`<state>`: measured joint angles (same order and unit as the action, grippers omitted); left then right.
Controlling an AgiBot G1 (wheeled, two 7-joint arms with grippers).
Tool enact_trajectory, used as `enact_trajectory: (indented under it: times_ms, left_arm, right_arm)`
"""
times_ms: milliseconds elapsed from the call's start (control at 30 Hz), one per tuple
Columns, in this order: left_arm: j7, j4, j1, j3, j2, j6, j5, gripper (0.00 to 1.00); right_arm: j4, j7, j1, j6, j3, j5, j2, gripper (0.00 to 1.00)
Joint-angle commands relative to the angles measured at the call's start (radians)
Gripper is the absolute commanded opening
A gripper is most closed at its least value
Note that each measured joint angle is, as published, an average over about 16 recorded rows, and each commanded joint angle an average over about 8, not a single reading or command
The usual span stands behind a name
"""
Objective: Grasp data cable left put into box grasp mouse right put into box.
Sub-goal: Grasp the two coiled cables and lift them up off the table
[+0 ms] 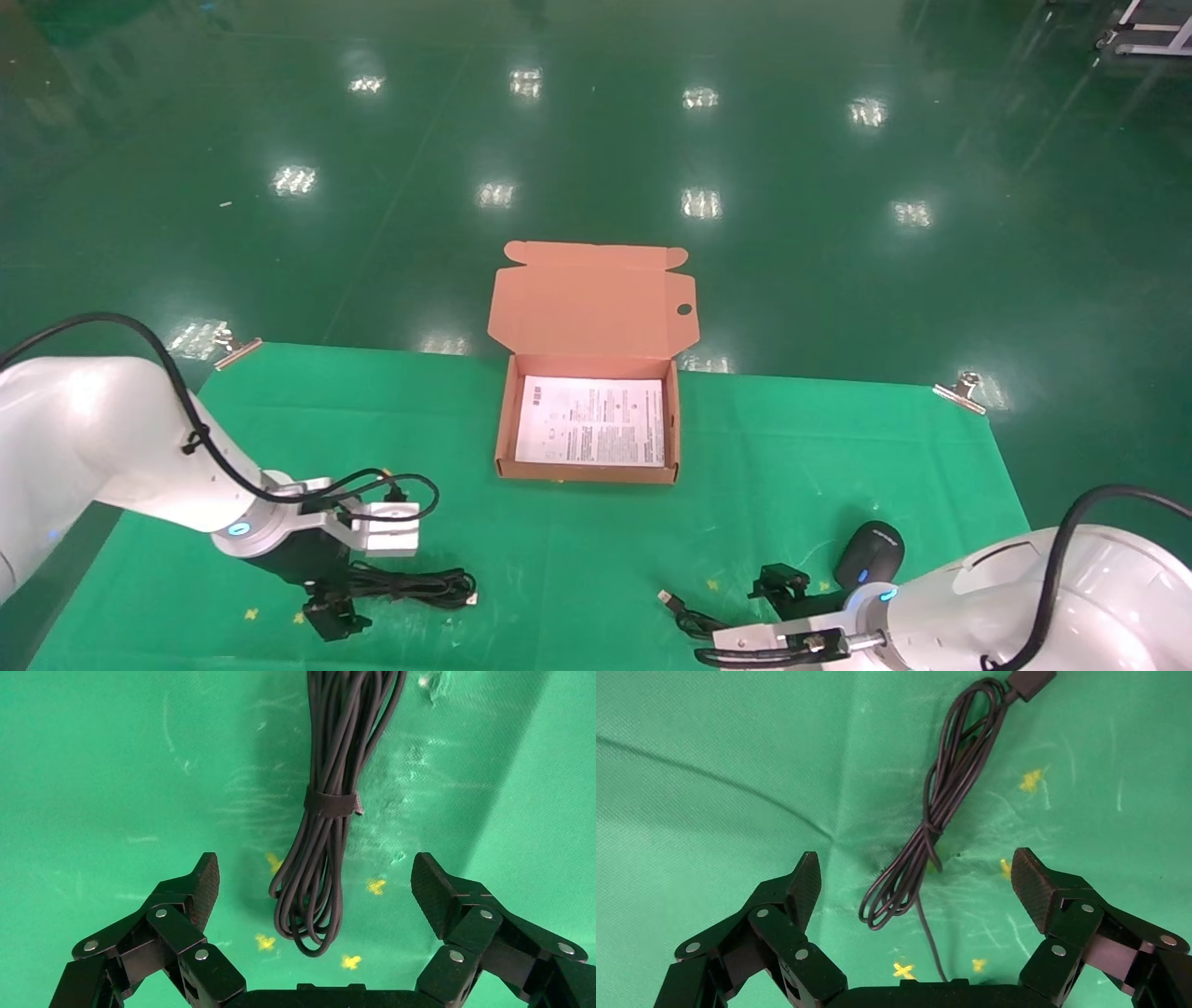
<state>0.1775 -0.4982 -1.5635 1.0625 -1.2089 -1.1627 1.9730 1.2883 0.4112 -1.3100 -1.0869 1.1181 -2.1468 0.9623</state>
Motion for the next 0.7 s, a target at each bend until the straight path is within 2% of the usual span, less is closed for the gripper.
enact_trajectory:
  times_ms: [33, 67, 700]
  left_arm:
    - [0.006, 0.009, -0.001, 0.000, -0.001, 0.004, 0.001, 0.12]
    - [0.005, 0.009, -0.002, 0.000, -0.001, 0.005, 0.001, 0.00]
    - [-0.001, -0.003, 0.000, 0.000, 0.000, -0.001, 0.001, 0.00]
  right_arm:
    - [-0.002, 0.007, 0.006, 0.007, 0.001, -0.011, 0.003, 0.00]
    - [-0.002, 0.007, 0.006, 0.007, 0.002, -0.011, 0.003, 0.00]
    - [-0.001, 0.000, -0.001, -0.001, 0.000, 0.001, -0.001, 0.00]
